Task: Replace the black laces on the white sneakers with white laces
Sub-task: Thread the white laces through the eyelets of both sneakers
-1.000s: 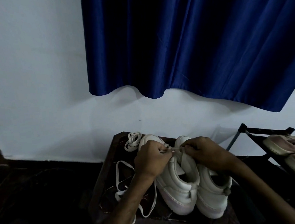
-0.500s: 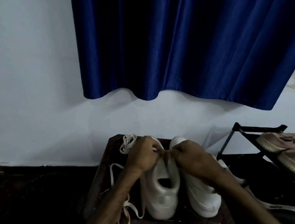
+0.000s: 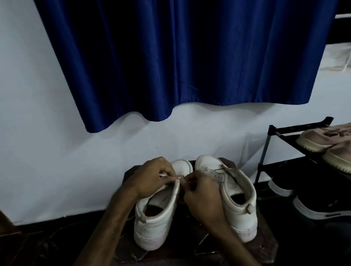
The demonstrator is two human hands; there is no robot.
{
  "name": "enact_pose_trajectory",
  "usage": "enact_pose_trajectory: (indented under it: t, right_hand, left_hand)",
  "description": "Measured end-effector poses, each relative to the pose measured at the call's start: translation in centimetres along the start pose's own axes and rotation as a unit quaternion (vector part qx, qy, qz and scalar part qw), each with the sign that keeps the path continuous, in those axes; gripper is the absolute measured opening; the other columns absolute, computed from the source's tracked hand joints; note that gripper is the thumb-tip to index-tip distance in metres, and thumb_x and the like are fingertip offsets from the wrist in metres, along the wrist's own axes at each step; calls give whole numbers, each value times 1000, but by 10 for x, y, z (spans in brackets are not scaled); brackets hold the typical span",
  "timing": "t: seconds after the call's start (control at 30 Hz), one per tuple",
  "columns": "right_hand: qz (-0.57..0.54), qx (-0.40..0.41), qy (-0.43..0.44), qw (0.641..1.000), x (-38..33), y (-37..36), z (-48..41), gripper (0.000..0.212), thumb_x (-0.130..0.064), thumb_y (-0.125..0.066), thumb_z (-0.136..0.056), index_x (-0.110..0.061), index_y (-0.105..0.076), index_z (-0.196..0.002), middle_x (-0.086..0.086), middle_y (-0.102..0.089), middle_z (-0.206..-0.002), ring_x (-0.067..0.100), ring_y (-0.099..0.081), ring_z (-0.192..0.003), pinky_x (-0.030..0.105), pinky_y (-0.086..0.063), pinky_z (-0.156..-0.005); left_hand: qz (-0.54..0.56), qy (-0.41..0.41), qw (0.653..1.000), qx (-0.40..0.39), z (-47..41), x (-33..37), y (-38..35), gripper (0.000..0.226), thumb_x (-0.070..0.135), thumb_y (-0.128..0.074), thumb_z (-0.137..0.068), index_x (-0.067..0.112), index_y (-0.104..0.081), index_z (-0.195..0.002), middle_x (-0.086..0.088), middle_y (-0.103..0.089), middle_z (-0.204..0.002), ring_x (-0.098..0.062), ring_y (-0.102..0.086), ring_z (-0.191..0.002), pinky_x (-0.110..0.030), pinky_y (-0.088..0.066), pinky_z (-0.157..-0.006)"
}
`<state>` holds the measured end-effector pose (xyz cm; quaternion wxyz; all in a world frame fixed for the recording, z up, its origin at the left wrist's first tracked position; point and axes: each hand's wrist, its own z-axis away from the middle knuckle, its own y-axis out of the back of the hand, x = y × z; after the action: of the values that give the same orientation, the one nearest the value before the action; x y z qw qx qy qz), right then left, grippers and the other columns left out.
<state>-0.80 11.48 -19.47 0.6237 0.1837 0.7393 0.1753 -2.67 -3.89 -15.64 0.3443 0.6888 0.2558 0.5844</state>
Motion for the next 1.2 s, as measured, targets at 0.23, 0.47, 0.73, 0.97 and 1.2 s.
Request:
enact_pose_trajectory:
  t: [0.23, 0.47, 0.73, 0.97, 1.2]
  right_hand:
    - [73, -25, 22, 997, -4, 4, 18, 12, -24, -43, -97, -12, -40, -95, 12, -66, -100, 36, -62, -96, 41, -45, -78]
    - [144, -106, 13, 984, 10, 21, 40, 8, -23, -36, -99, -17, -35, -96, 11, -67, -103, 35, -62, -100, 40, -43, -79]
    - [208, -72, 89, 971, -8, 11, 13, 29, -41, -30, -102, -16, -44, -106, 9, -67, -102, 35, -63, -97, 40, -45, -71]
    - [244, -143, 64, 957, 14, 24, 51, 25, -43, -31, -100, -22, -46, -101, 5, -68, -102, 31, -64, -97, 36, -44, -72]
    - [324, -56, 101, 939, -12, 26, 24, 33, -38, -27, -104, -15, -46, -116, 5, -64, -113, 27, -64, -102, 33, -36, -66]
  left_hand:
    - [30, 31, 996, 72, 23, -8, -20, 20, 46, -69, -76, 29, -72, -86, 12, -56, -118, 6, -46, -114, 0, -26, -91]
    - [50, 48, 994, 88, 19, -15, -26, 12, 4, -68, -85, 13, -74, -89, 0, -58, -123, 31, -40, -95, 10, -23, -77]
    - [27, 27, 992, 124, 23, -7, -28, 37, 34, -55, -71, 18, -77, -94, 6, -57, -124, 2, -44, -113, -3, -25, -94]
    - [-15, 33, 993, 112, 20, -12, -27, 21, 28, -62, -83, 18, -76, -94, 5, -54, -132, 4, -38, -114, 9, -12, -85]
    - [26, 39, 994, 104, 19, -15, -30, 22, 30, -60, -81, 17, -76, -90, 4, -53, -132, 5, -39, -114, 7, -20, -86]
